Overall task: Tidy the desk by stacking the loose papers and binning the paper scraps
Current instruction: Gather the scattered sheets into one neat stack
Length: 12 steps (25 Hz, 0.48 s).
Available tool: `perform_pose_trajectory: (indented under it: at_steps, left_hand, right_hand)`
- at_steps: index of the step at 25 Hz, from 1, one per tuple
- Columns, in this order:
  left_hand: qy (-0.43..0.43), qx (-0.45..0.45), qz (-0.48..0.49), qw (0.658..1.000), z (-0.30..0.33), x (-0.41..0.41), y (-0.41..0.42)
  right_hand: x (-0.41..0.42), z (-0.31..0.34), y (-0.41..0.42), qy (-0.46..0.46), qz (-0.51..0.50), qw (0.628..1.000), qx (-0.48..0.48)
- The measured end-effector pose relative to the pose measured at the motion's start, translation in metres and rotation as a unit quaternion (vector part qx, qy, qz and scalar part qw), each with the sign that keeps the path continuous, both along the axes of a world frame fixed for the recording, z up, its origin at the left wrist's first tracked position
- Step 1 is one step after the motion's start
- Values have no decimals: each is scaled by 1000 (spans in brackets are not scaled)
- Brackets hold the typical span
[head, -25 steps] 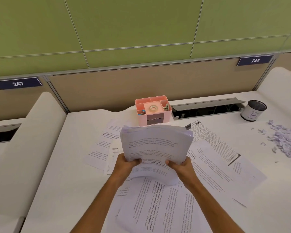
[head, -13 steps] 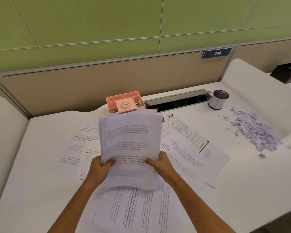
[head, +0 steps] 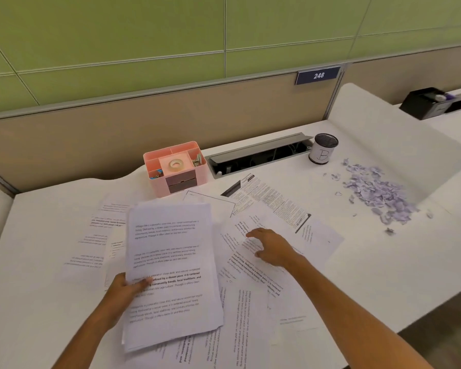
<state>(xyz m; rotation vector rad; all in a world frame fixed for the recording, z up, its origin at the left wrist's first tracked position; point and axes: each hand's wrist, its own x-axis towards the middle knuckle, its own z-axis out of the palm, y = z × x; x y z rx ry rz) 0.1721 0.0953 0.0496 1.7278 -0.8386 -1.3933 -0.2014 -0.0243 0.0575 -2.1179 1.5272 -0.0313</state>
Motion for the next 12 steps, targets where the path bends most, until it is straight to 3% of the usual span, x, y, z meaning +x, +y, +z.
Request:
perform_pose_trajectory:
  at_steps: [5,12]
  left_hand:
    - [-41,16,20,999,-15,-5,0]
    - [-50,23,58,997,-19,-13,6]
  right_hand:
    - [8,-2,-41,197,189,962,-27]
    - [29,-12,-73,236,275,932,-13]
